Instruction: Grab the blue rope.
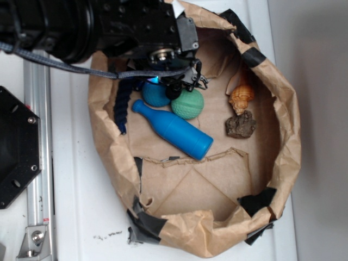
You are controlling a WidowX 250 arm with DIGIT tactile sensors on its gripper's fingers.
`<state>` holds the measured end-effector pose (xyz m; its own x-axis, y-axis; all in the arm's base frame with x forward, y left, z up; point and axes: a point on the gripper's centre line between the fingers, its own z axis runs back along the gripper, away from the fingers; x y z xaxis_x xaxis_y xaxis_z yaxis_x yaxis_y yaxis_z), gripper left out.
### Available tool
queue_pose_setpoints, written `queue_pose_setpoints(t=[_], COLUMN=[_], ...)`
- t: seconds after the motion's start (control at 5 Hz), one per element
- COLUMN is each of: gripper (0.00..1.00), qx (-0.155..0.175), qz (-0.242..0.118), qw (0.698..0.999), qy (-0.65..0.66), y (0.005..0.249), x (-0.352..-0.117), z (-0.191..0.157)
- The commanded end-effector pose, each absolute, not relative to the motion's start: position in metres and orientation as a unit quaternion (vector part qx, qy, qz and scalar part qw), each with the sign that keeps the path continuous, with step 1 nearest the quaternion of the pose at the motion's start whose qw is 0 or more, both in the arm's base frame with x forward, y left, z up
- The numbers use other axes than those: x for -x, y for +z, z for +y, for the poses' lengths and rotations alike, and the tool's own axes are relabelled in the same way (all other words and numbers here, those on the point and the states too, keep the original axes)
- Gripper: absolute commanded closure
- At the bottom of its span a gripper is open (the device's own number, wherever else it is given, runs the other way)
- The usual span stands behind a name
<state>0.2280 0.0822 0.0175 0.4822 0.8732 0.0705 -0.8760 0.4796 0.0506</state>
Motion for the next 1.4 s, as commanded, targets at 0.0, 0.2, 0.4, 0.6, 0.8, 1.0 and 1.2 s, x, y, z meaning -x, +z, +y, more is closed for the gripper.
queue_pose_setpoints(t=[0.0, 0.2, 0.4, 0.6, 0.8, 1.0, 1.2], gripper=[1.00, 1.00, 1.00, 1.00, 1.00, 0.00, 0.00], qx=[0.028, 0.046, 0.051, 0.033, 0.020, 0.007, 0.004], qz=[-0.034, -0.056, -0.068, -0.072, -0.074, -0.078, -0.080], qw=[0.913, 0.912, 0.906, 0.899, 0.899, 0.902, 0.908], qy=[0.405, 0.403, 0.415, 0.431, 0.431, 0.425, 0.411], y=[0.025, 0.043, 0.051, 0.052, 0.051, 0.051, 0.048], x=[-0.219, -0.225, -0.228, -0.228, -0.231, -0.235, -0.237], z=[0.046, 0.046, 0.057, 0.074, 0.086, 0.093, 0.095])
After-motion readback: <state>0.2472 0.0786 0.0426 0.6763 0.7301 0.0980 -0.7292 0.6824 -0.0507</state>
